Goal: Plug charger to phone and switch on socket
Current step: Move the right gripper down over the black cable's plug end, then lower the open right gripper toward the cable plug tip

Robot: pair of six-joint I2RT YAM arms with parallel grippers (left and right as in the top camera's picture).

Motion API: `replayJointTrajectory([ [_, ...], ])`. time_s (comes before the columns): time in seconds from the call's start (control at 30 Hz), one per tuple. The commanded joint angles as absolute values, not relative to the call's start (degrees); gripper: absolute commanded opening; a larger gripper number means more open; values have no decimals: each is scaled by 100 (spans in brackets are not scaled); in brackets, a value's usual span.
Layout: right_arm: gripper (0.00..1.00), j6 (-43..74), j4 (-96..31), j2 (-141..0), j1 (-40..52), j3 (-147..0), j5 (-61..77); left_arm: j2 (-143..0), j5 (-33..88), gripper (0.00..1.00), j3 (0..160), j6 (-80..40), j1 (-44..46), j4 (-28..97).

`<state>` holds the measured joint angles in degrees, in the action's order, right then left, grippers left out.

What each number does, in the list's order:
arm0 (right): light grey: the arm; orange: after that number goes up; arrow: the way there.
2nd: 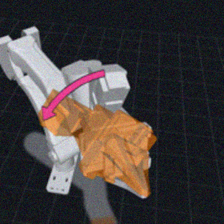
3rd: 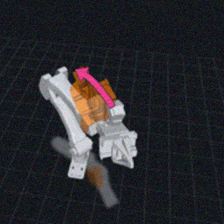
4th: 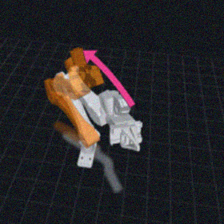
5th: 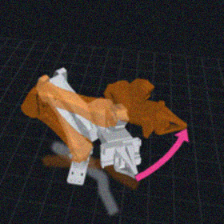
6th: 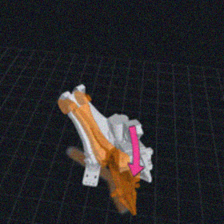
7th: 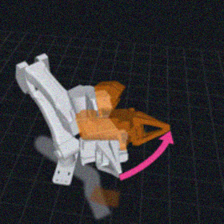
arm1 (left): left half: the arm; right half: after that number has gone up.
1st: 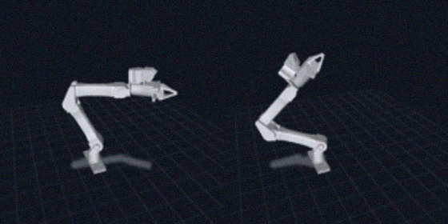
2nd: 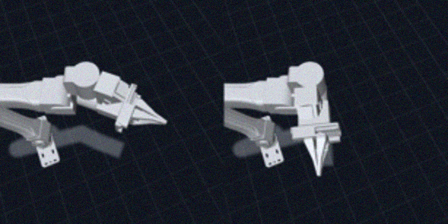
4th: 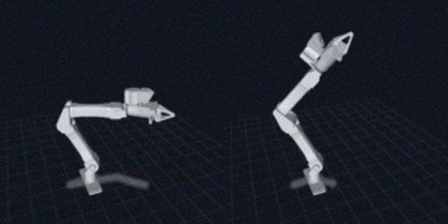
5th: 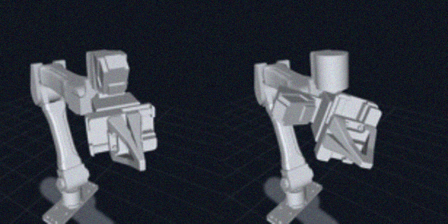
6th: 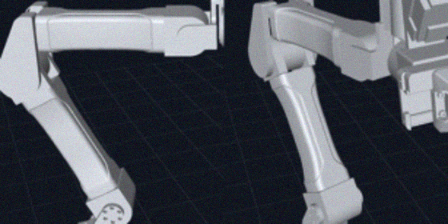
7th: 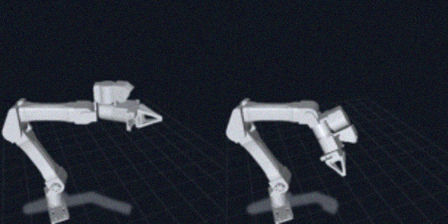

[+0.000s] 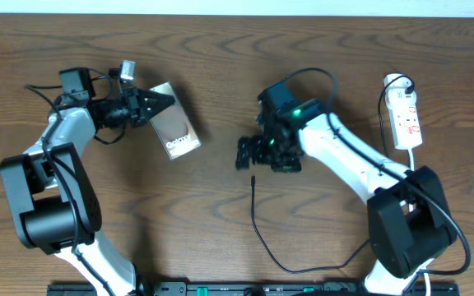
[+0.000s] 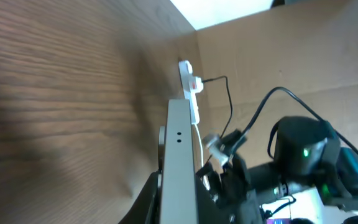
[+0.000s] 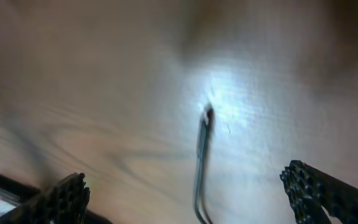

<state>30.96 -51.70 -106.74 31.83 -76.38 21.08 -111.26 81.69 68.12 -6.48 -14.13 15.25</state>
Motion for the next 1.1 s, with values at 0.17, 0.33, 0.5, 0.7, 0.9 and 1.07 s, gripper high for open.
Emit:
replayJointTrajectory([
  [0.17, 99, 3452, -5548, -10575, 3800, -7701, 982, -11122, 8289, 8, 6845, -558, -1245, 1603],
  [0.33, 99, 3468, -5153, -10575, 3988, -7701, 965, -11122, 8287, 8, 6845, -556, -1245, 1625],
  [0.5, 99, 3472, -5068, -10578, 4163, -7682, 888, -11122, 8287, 8, 6845, -556, -1245, 1627],
  [0.7, 99, 4611, -5085, -10617, 4217, -7636, 545, -11122, 8287, 7, 6845, -556, -1245, 1627],
  [0.9, 99, 5015, -5207, -10842, 4217, -7592, 482, -11122, 8287, 8, 6845, -556, -1245, 1625],
  [1.07, 99, 5011, -5207, -11168, 4222, -7592, 513, -11122, 8287, 8, 6845, -556, -1245, 1625],
])
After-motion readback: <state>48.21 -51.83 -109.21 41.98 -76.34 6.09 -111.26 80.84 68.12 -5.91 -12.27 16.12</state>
